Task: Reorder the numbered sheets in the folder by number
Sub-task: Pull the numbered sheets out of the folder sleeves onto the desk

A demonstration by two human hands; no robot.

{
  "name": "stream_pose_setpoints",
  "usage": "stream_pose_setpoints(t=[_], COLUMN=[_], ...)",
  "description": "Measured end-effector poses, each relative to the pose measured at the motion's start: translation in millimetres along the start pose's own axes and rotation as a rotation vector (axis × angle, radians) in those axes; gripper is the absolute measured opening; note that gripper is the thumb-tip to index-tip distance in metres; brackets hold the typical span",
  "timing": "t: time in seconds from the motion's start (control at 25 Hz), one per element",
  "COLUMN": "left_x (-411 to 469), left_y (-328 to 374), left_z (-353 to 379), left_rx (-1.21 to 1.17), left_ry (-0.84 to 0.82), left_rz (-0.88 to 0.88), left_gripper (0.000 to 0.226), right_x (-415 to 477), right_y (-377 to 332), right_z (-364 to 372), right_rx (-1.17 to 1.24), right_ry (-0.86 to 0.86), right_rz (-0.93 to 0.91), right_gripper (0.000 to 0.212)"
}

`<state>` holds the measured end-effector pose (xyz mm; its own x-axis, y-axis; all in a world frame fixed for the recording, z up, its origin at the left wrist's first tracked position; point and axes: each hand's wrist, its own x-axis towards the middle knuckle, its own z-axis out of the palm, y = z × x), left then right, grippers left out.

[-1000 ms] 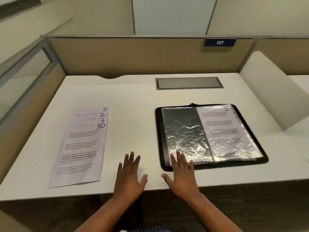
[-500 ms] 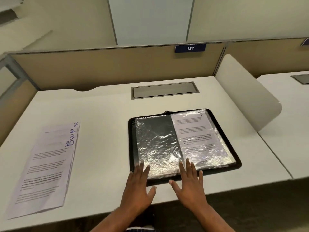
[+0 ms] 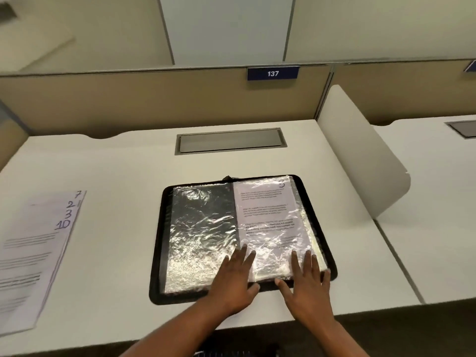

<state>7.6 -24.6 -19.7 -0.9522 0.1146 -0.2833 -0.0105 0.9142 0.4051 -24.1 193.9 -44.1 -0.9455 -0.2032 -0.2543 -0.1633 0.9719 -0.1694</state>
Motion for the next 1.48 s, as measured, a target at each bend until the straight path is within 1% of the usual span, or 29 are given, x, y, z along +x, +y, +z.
stream_pose_setpoints(t=[0.12, 0.2, 0.28, 0.4, 0.52, 0.6, 0.72, 0.8, 0.88, 1.0, 1.08, 1.16, 1.28, 1.36, 1.48], left_x=[4, 2, 2, 1, 1, -3, -16, -28, -40, -53, -61, -70, -78, -81, -82], left_y=[31, 47, 58, 70, 72, 69, 61, 53, 43, 20, 1, -15, -35, -39, -31], left_z=[16, 23, 25, 24, 17, 14, 8, 5, -1, -13, -16, -15, -5, 1, 6], left_rx=[-0.028, -0.017, -0.031, -0.067, -0.044, -0.064, -0.164, -0.237, -0.373, -0.534, -0.591, -0.613, -0.696, -0.752, -0.829], left_ry=[0.006, 0.011, 0.041, 0.087, 0.140, 0.223, 0.469, 0.577, 0.648, 0.717, 0.727, 0.711, 0.659, 0.635, 0.594], left_rz=[-0.132, -0.191, -0.242, -0.266, -0.232, -0.215, -0.239, -0.313, -0.439, -0.657, -0.765, -0.850, -0.941, -0.963, -0.939], left_gripper=[0.084, 0.084, 0.084, 0.085, 0.082, 0.072, 0.037, 0.019, 0.011, 0.014, 0.017, 0.026, 0.041, 0.043, 0.043], right_x=[10, 15, 16, 16, 10, 5, 0, -1, -2, -4, -5, -4, -4, -5, -8], right_y=[30, 43, 46, 41, 22, 6, -18, -29, -37, -40, -33, -21, -5, 1, 6], right_z=[5, 10, 8, -3, -23, -34, -51, -56, -53, -38, -27, -20, -16, -15, -13], right_rx=[-0.051, -0.062, -0.073, -0.047, 0.028, 0.118, 0.245, 0.291, 0.303, 0.294, 0.242, 0.205, 0.180, 0.170, 0.188], right_ry=[0.014, -0.042, -0.046, 0.010, 0.002, -0.006, -0.031, -0.038, -0.032, 0.019, 0.008, -0.020, -0.050, -0.051, -0.032], right_rz=[-0.102, -0.154, -0.207, -0.330, -0.460, -0.562, -0.699, -0.768, -0.800, -0.715, -0.603, -0.495, -0.365, -0.311, -0.269], right_gripper=[0.092, 0.091, 0.091, 0.088, 0.079, 0.073, 0.066, 0.064, 0.065, 0.065, 0.066, 0.066, 0.067, 0.068, 0.069])
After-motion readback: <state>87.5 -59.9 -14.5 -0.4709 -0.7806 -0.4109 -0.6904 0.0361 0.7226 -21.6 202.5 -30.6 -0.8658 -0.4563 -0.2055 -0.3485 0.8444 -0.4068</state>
